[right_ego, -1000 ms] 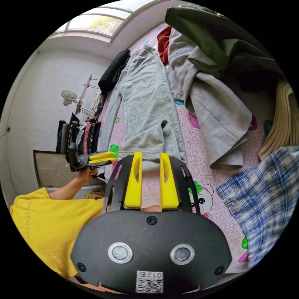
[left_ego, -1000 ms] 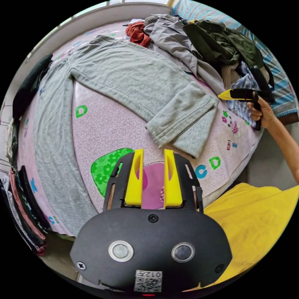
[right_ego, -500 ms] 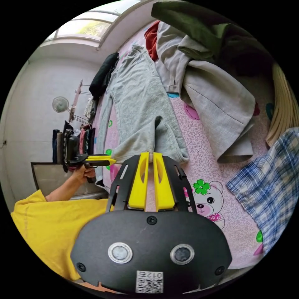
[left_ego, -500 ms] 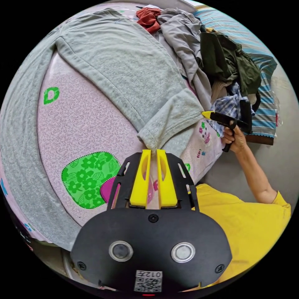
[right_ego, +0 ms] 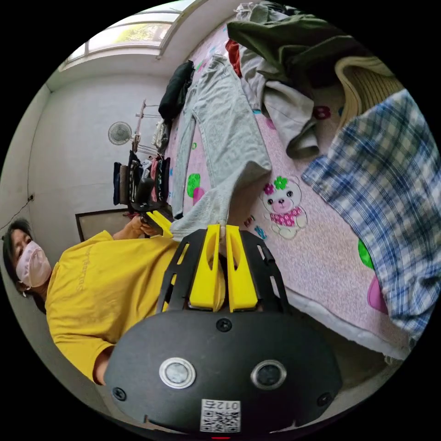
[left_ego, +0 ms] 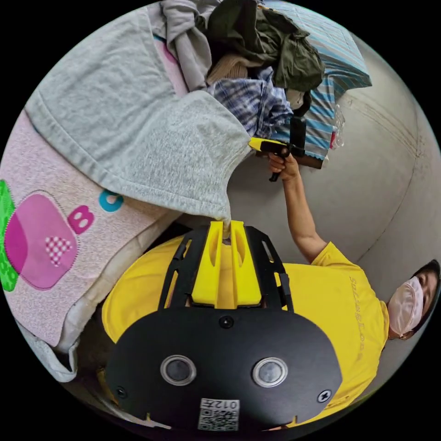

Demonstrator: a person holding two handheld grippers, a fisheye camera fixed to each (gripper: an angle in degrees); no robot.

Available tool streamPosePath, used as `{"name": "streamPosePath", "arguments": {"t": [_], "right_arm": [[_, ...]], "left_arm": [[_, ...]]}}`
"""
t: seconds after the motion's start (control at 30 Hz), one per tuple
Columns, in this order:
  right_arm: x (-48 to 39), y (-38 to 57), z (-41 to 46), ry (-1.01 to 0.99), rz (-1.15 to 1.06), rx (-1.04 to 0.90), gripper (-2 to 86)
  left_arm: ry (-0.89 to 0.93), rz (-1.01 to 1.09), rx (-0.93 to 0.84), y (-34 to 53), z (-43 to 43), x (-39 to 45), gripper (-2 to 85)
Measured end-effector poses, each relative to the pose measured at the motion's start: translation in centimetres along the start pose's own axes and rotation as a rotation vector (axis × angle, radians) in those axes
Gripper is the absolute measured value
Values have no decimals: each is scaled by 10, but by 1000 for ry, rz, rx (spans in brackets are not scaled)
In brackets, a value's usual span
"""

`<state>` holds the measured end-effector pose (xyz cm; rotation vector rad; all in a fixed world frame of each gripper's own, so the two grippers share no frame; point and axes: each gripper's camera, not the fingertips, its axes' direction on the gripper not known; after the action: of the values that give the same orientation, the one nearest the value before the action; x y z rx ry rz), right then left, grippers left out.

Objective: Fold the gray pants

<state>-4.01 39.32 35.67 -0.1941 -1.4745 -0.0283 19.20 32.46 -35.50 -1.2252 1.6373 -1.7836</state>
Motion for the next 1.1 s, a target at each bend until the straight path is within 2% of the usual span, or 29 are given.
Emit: {"name": "streamPosePath", "arguments": {"t": [0.2, 0.33, 0.47, 0.63, 0.8, 0.87, 0.93, 1.03, 1.1], "right_arm": [[85, -1, 46, 51, 119, -189, 19], [141, -6, 81, -10, 168, -202, 20], [182, -15, 112, 17, 205, -186, 21], [216, -29, 148, 168, 227, -134, 29], [232, -26, 174, 361, 324, -85, 52], [232, -20, 184, 493, 392, -40, 64], [207, -12, 203, 642, 393, 96, 68], [151, -22, 258, 619, 228, 241, 69], [120, -43, 314, 528, 80, 236, 71]], "left_arm": [[-32, -99, -180, -12, 52, -41, 17], [-107, -152, -233, -13, 68, -74, 23], [-141, -177, -244, -4, 82, -109, 37], [-207, -91, -276, 9, 90, -130, 72], [-300, 129, -398, 46, 88, -141, 90], [-305, 232, -354, 68, 70, -140, 81], [-301, 314, -271, 97, 42, -142, 73], [-278, 388, -82, 164, -22, -158, 62], [-267, 372, 84, 228, -79, -189, 56]]}}
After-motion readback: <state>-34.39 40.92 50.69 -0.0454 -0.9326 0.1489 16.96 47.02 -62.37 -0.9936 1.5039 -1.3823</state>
